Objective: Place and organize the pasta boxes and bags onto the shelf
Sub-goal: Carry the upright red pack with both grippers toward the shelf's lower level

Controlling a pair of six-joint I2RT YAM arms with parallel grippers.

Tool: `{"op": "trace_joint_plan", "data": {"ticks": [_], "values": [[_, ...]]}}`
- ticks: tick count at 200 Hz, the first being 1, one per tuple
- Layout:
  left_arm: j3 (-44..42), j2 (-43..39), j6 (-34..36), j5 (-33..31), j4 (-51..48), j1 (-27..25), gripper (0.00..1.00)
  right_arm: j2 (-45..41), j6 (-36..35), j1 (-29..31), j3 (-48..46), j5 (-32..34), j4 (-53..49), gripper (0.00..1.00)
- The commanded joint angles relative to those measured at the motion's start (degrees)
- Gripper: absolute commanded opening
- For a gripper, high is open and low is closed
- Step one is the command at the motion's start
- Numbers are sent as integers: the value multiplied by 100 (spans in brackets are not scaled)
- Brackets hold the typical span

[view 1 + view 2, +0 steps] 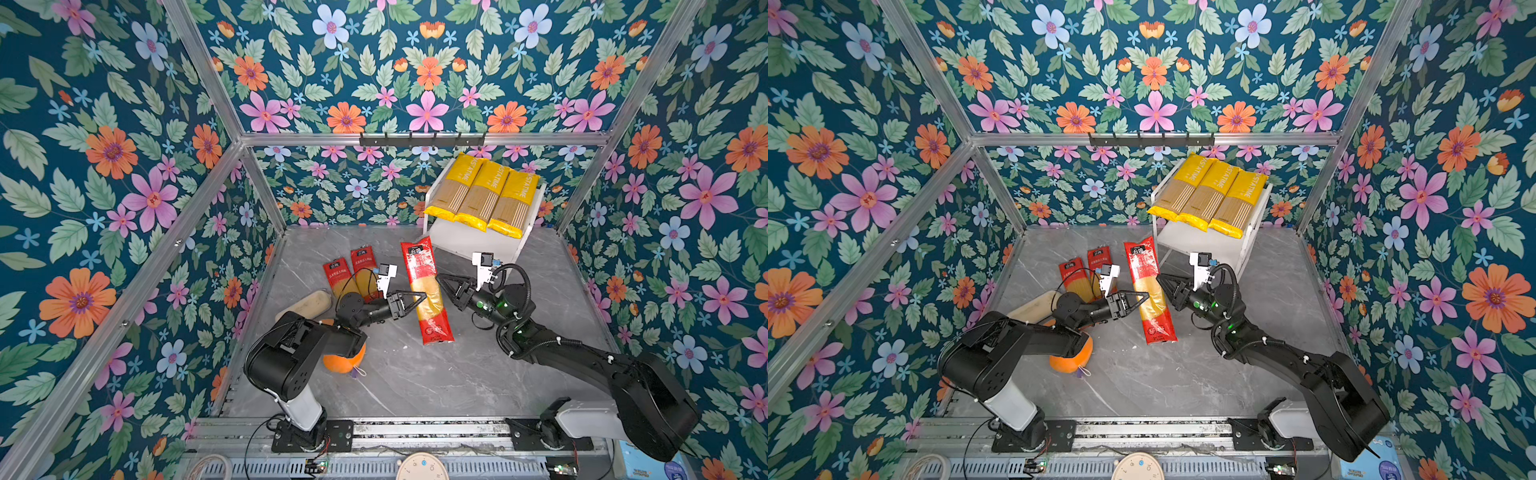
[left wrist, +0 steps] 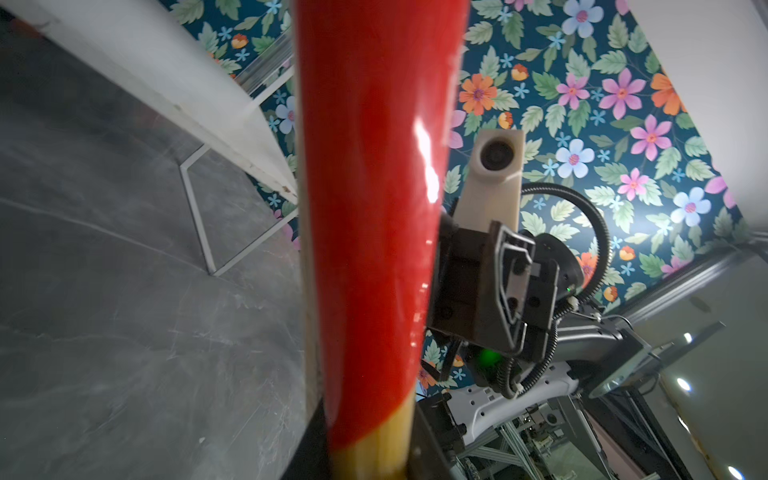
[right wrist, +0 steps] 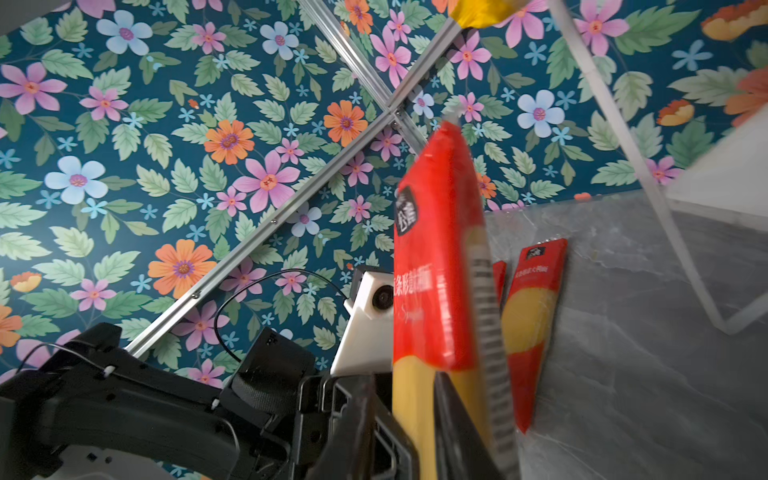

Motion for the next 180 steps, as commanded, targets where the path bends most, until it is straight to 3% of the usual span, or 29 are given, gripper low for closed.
{"op": "trace_joint_plan", "data": {"ticks": [1, 29, 74, 116, 180], "values": [[112, 53, 18, -133, -306, 10, 15, -261, -191, -15, -327, 260, -539, 41], [259, 117, 62, -124, -824, 10, 14, -586, -326, -12, -791, 314, -1319, 59], [572, 223, -47, -34, -1008, -51, 13, -638, -181, -10, -1602, 348, -1307, 71], [910, 196, 73, 63, -1363, -198, 13, -405, -17, -10, -1856, 181, -699, 72], [1566, 646, -131, 235, -1277, -263, 12, 270, 397, -6, -1866, -775, 573, 66]]}}
